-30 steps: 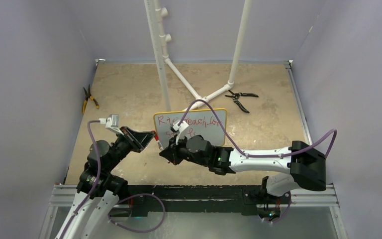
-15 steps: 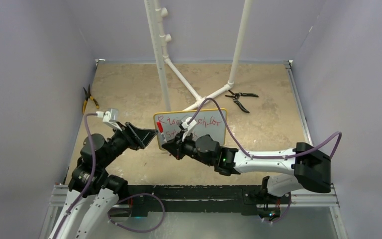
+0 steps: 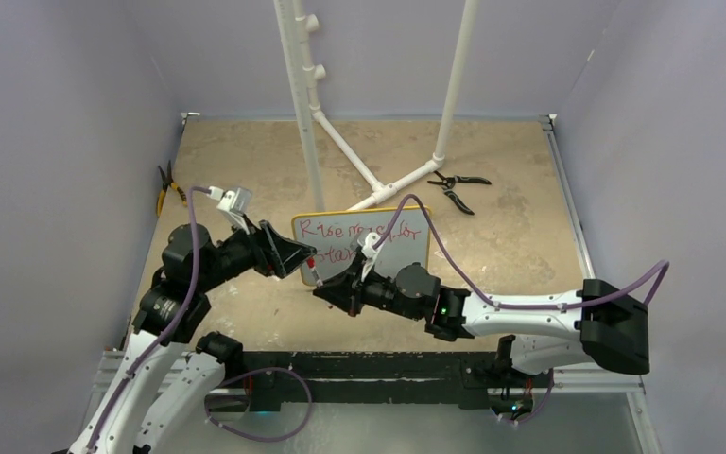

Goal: Write a sentence on the whiteboard
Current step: Close the whiteboard marker at the center of the board.

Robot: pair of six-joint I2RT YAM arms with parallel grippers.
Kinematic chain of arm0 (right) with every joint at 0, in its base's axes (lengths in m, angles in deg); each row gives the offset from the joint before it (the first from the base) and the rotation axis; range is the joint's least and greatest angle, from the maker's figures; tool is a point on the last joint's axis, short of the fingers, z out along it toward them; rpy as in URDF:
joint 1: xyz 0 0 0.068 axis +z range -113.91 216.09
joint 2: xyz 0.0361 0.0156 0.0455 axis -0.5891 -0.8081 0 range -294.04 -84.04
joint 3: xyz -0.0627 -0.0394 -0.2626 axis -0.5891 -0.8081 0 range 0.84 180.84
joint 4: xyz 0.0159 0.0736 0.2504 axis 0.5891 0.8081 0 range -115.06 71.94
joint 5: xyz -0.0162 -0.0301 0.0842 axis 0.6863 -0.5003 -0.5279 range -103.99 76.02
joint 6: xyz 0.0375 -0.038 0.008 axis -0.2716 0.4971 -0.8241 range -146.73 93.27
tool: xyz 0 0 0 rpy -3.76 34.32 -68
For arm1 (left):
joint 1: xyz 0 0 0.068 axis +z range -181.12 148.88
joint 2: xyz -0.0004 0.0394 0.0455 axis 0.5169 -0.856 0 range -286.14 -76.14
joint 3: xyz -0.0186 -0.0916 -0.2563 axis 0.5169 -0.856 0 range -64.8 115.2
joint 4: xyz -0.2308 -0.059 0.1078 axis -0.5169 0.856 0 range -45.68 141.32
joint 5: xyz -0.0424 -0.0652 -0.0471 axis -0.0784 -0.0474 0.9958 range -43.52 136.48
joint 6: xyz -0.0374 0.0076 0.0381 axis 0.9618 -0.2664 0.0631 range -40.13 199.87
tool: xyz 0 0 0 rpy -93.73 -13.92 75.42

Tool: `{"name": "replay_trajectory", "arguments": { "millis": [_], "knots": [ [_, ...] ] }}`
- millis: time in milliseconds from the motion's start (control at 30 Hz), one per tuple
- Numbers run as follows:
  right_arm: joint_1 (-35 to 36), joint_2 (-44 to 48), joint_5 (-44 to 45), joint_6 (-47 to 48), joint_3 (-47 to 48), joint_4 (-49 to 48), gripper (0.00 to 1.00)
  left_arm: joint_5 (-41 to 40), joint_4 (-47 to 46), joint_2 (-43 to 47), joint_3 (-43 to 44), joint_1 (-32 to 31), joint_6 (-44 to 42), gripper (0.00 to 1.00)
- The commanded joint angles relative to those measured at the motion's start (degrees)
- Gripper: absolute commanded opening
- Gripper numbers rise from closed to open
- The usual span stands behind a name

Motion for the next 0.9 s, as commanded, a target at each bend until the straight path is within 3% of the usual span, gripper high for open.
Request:
{"name": "replay_trajectory", "arguments": {
  "millis": [0, 567, 767, 867],
  "knots": [
    [-0.05, 0.16, -3.10, 0.32, 0.22, -3.64, 0.00, 5.04, 1.55, -1.63, 2.62, -0.27, -4.68, 0.72],
    [-0.07, -1.81, -2.43, -1.36, 2.37, -2.09, 0.00, 8.61, 0.42, -0.37, -0.87, -0.28, -3.94, 0.15],
    [-0.07, -1.57, -2.03, -2.41, 2.07, -2.44, 0.00, 11.11, 4.09, -0.26, -1.60, -0.28, -5.51, 0.08],
    [-0.08, -1.48, -1.51, -3.28, 1.49, -3.70, 0.00, 12.20, 5.29, -0.31, -1.97, -0.27, -6.14, 0.00]
  ]
}}
